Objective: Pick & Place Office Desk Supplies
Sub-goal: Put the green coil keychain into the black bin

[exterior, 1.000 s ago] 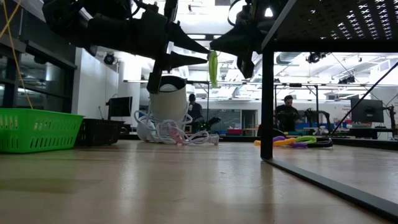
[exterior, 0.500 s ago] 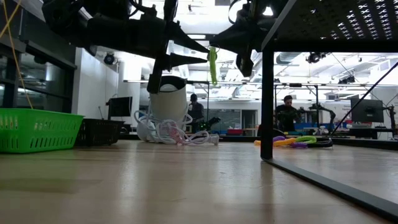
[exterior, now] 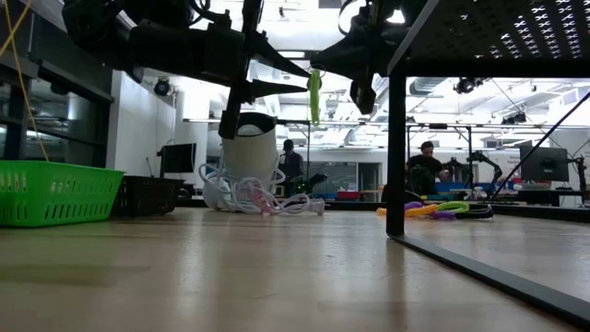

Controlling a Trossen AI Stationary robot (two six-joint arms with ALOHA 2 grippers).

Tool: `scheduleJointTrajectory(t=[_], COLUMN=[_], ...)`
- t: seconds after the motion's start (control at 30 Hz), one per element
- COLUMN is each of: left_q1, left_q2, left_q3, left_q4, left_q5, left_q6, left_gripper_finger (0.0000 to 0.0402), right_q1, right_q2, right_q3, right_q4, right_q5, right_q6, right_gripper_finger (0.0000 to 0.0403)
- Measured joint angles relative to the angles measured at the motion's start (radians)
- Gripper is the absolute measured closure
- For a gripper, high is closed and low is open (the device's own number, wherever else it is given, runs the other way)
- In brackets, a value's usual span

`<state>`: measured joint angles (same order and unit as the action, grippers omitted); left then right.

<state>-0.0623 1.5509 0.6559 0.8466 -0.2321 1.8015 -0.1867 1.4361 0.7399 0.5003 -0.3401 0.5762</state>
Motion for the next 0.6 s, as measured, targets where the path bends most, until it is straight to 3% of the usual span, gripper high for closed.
scheduleJointTrajectory(t=[0.6], left_q1=[-0.019], left_q2=[0.000], left_q3=[0.000], left_q4=[0.008], left_q5=[0.000], left_q6=[0.043], left_gripper_finger=[0.0328], right_q1=[0.000], right_q2=[0.000], right_q3=[0.000], right_q4=[-0.003], right_q5=[0.016], right_q6=[0.007], right_gripper_finger=[0.0401])
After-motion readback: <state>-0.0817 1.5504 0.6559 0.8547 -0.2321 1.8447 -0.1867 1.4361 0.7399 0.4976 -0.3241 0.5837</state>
